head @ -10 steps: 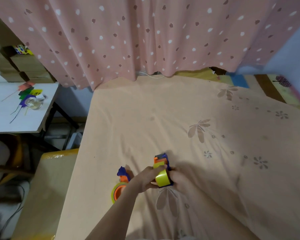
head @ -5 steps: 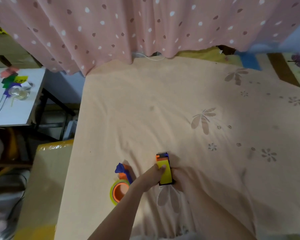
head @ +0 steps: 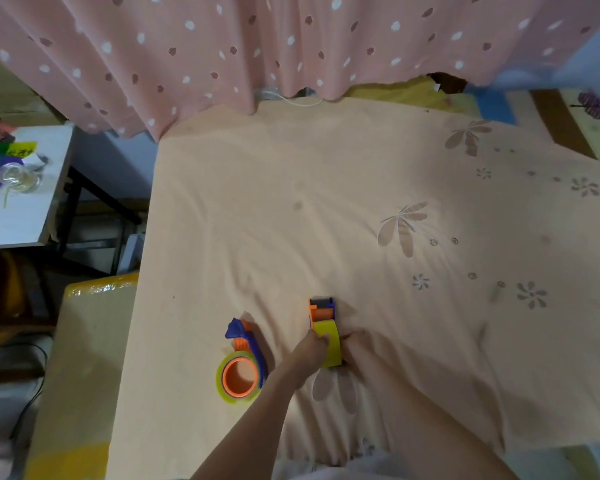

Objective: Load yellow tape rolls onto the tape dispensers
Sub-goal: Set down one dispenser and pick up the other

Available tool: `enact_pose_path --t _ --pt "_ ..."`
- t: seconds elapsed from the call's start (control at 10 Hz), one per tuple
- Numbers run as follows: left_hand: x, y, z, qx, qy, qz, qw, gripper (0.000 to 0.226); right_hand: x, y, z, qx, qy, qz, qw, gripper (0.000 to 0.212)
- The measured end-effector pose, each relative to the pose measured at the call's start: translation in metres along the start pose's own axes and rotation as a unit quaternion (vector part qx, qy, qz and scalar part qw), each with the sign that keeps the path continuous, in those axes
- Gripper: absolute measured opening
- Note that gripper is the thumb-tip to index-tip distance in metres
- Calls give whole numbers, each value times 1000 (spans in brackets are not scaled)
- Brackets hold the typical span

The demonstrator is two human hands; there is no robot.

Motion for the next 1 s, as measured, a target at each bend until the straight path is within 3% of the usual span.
enact_pose_path --t 0.1,0.2,0.3,0.4,0.5,0.6,0.9,1.0 --pt "2 0 2 5 41 -3 999 39 12 7 31 168 -165 -44 971 44" --pt "1 -3 4 19 35 6 999 34 42 -22 51 166 -9 -14 986 34" --pt "-2 -11 0 25 22 23 999 36 56 -37 69 228 33 -4 973 32" --pt "5 -11 6 56 11 27 998 38 57 -48 71 246 195 89 945 19" --pt "13 -10 16 112 28 48 992 36 36 -54 59 205 249 201 925 35" --pt "25 -6 21 121 33 49 991 43 25 -54 49 219 213 185 934 36" --pt "22 3 28 66 43 49 996 28 21 -48 45 221 227 159 935 38" --pt "24 8 29 62 65 34 995 33 14 -45 40 199 271 194 921 37"
Point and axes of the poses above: each hand's wrist, its own y-axis towards the middle knuckle, its own x-axis out of the back of the hand, z = x × y, the point moved 9 cm from there along y, towards the middle knuckle, and after that the axes turned 7 degrees about -x, right-handed, at the moved point
